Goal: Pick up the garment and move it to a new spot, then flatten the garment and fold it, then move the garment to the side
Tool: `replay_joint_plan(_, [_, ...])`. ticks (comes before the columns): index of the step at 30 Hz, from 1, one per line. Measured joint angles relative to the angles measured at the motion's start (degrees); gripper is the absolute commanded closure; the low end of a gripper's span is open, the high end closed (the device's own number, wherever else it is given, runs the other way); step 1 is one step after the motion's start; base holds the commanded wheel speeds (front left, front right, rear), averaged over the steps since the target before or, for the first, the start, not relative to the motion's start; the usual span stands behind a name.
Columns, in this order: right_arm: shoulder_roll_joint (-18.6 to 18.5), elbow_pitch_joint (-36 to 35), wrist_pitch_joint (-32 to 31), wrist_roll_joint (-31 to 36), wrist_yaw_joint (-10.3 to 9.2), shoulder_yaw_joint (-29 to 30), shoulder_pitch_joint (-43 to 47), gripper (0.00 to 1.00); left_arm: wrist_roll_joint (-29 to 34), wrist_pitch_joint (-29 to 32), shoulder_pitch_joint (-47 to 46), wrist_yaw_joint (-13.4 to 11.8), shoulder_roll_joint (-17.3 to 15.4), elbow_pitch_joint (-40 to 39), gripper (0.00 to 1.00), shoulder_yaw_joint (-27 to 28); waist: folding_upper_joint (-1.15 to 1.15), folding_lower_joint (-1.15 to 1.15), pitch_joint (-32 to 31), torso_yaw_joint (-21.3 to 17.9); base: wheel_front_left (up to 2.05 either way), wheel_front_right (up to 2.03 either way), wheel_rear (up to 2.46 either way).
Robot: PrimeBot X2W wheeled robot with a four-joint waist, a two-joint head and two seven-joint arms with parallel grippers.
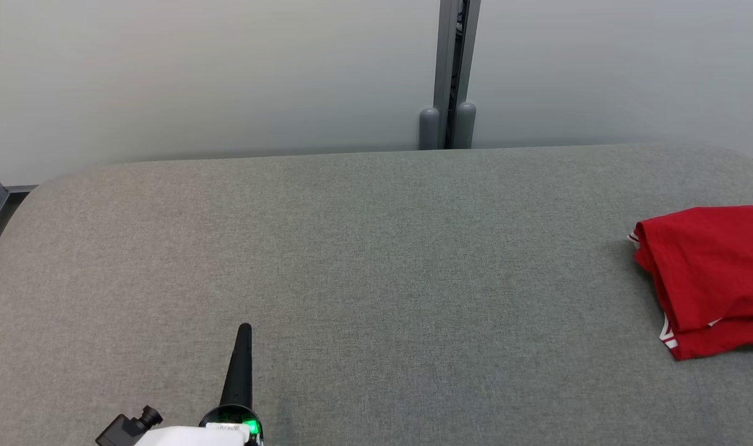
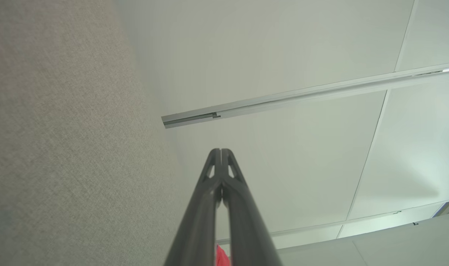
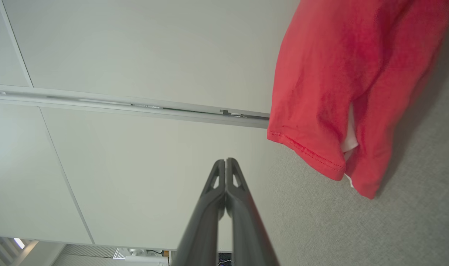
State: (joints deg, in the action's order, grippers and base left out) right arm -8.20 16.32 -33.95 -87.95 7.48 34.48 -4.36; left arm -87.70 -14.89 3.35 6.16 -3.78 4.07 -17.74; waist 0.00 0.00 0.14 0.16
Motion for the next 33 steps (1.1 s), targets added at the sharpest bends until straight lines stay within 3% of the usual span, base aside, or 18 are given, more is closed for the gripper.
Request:
replay_joint_plan(15, [-0.1, 1.3, -3.6, -5.4, 0.0, 2.9, -1.2, 1.0, -4.4, 0.0, 0.0, 1.2, 1.0, -0.1, 1.0, 0.0, 0.0, 0.0, 0.0, -0.1, 0.0, 0.0, 0.0])
replay_joint_plan(33, [0.1, 1.3, -4.1, -5.2, 0.0, 3.8, -1.6, 1.0, -4.6, 0.0, 0.0, 1.3, 1.1, -0.2, 1.0, 0.0, 0.0, 0.0, 0.0, -0.1, 0.0, 0.0, 0.0])
